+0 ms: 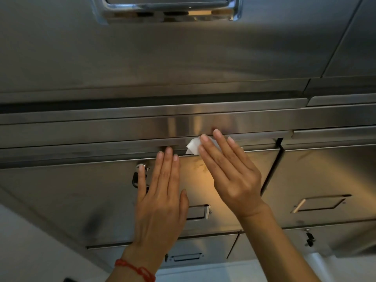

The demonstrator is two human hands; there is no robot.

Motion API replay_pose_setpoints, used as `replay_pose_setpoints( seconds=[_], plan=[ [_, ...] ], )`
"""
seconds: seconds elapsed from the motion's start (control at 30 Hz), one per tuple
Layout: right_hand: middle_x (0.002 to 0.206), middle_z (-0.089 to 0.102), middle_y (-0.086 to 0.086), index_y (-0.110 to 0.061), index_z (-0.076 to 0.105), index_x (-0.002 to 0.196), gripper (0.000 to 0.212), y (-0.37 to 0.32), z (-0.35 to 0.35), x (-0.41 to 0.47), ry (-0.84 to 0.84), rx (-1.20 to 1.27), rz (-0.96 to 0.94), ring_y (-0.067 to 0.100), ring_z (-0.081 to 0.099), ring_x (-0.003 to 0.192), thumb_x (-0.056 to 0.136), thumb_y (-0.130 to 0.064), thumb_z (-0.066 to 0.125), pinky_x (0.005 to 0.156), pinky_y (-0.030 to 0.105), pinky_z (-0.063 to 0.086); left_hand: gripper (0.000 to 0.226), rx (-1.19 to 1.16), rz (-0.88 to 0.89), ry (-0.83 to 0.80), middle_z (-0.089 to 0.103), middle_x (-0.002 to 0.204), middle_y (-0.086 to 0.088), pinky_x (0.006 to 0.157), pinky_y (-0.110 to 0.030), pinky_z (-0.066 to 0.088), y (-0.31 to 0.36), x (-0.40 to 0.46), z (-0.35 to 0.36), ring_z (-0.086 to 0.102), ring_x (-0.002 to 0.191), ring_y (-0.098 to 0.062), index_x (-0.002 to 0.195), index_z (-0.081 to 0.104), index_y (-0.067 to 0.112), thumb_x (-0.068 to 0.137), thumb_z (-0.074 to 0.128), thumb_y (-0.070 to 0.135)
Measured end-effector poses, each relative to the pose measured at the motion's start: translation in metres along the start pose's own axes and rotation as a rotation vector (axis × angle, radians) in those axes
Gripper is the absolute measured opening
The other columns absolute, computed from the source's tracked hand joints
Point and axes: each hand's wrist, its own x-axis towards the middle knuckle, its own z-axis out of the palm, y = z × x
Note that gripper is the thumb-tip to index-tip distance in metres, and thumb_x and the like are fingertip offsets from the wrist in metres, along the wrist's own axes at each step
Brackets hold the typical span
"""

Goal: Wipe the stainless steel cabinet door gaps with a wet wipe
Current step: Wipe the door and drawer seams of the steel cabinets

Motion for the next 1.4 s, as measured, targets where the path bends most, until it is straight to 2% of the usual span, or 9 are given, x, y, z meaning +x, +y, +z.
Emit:
replay_pose_setpoints(
  seconds=[0.07,0.17,0.5,0.7,0.83,1.07,1.4],
  plan=[
    [0.125,0.059,0.015,-0.001,0.065,0.115,0.027,0.007,-0.004,0.006,-0.022,0.02,-0.069,0.028,0.054,0.121,0.094,0.002,0.049,0.104,0.037,0.042,0.058,0.008,-0.001,0.007,0.033,0.146,-0.021,0.11,-0.054,0.019,0.001,0.0,0.001,0.032,0.135,-0.033,0.138,0.034,-0.004,0.087,0.04,0.023],
    [0.124,0.059,0.016,-0.001,0.065,0.115,0.027,0.018,-0.009,0.015,-0.052,0.025,-0.172,0.029,0.054,0.12,0.089,0.0,0.057,0.105,0.038,0.041,0.059,0.018,-0.008,0.012,0.034,0.145,-0.021,0.11,-0.054,0.019,0.003,0.0,0.001,0.032,0.135,-0.035,0.138,0.033,-0.004,0.087,0.04,0.023],
    [0.124,0.059,0.015,0.0,0.065,0.115,0.028,0.039,-0.014,0.027,-0.079,0.014,-0.324,0.03,0.055,0.118,0.088,-0.002,0.059,0.101,0.042,0.044,0.06,-0.003,-0.045,0.017,0.032,0.146,-0.02,0.111,-0.053,0.019,0.006,0.0,0.004,0.029,0.137,-0.031,0.14,0.028,-0.002,0.087,0.039,0.025],
    [0.126,0.056,0.015,-0.001,0.063,0.117,0.028,0.053,-0.016,0.022,-0.083,-0.003,-0.359,0.03,0.052,0.12,0.089,-0.001,0.059,0.105,0.041,0.04,0.06,-0.025,-0.051,0.027,0.033,0.146,-0.019,0.112,-0.05,0.016,0.008,0.0,0.004,0.029,0.137,-0.03,0.139,0.031,-0.003,0.086,0.041,0.024],
    [0.127,0.053,0.015,-0.002,0.061,0.118,0.028,0.05,-0.012,0.029,-0.081,0.002,-0.409,0.03,0.05,0.12,0.09,-0.002,0.058,0.104,0.042,0.038,0.06,-0.035,-0.049,0.015,0.034,0.146,-0.02,0.11,-0.053,0.02,0.014,0.001,0.005,0.032,0.135,-0.033,0.139,0.035,-0.003,0.086,0.041,0.024],
    [0.128,0.054,0.012,-0.005,0.061,0.12,0.029,0.063,-0.018,0.021,-0.08,-0.042,-0.386,0.031,0.05,0.121,0.092,-0.004,0.059,0.106,0.038,0.037,0.062,-0.054,-0.054,-0.01,0.029,0.148,-0.017,0.111,-0.052,0.018,0.019,-0.001,0.005,0.023,0.138,-0.027,0.141,0.024,0.0,0.086,0.04,0.024],
    [0.128,0.055,0.01,-0.006,0.061,0.12,0.028,0.071,-0.017,0.015,-0.06,-0.059,-0.396,0.031,0.051,0.12,0.092,-0.004,0.059,0.104,0.039,0.038,0.062,-0.027,-0.063,-0.011,0.03,0.147,-0.021,0.111,-0.052,0.02,0.023,0.0,0.006,0.029,0.137,-0.034,0.14,0.025,-0.002,0.086,0.04,0.023]
  ],
)
